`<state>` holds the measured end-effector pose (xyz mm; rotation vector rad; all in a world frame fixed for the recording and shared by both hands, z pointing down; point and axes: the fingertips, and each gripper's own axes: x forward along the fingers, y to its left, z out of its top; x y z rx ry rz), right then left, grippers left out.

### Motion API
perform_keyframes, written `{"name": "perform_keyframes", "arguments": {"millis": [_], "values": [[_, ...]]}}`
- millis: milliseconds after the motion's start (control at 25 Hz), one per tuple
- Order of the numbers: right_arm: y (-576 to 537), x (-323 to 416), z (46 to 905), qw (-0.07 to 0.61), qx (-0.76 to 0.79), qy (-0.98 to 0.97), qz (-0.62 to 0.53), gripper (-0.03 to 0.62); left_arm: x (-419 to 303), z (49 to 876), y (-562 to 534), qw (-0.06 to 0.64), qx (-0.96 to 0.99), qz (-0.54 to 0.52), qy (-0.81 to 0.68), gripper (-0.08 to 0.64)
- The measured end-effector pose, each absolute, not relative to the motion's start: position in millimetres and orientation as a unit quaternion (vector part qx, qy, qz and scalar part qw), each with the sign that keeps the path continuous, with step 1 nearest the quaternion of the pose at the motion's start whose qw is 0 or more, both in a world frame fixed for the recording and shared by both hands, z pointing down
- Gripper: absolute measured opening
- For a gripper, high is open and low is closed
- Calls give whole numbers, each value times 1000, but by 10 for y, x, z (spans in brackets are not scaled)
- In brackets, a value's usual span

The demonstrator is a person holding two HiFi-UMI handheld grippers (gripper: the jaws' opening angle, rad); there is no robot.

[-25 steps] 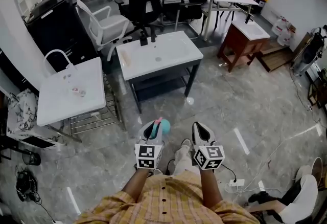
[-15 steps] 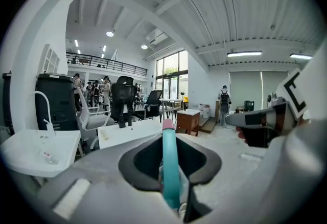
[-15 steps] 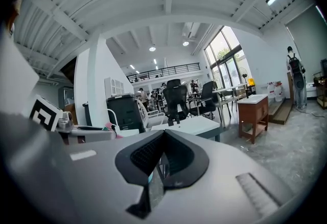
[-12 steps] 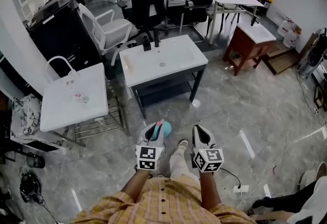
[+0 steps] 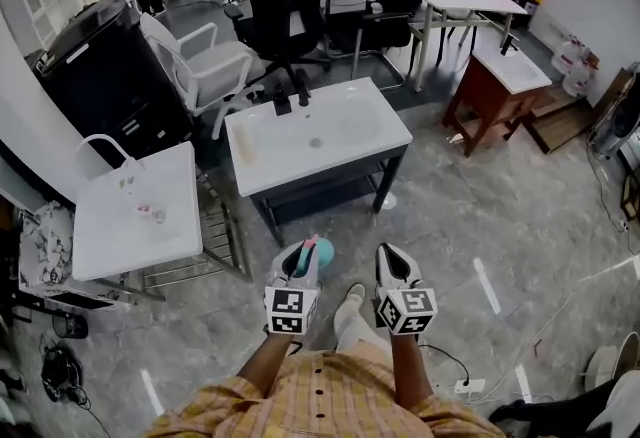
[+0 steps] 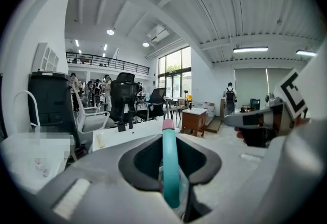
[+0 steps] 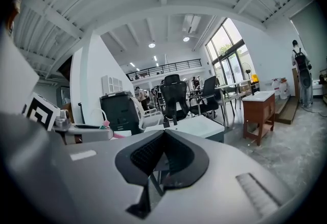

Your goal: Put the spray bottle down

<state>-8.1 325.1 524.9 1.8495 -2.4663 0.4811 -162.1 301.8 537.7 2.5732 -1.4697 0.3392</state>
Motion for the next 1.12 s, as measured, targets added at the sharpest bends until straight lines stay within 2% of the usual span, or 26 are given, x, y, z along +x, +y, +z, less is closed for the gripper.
{"name": "perform_keyframes", "arguments": {"millis": [560, 1120], "values": [[1226, 608, 4977, 11, 568, -809, 150, 0, -977, 5148, 1035, 82, 843, 109, -521, 69], [435, 1048, 5289, 13, 555, -810, 188, 0, -542, 5291, 291, 94, 831, 135, -531, 69]]}}
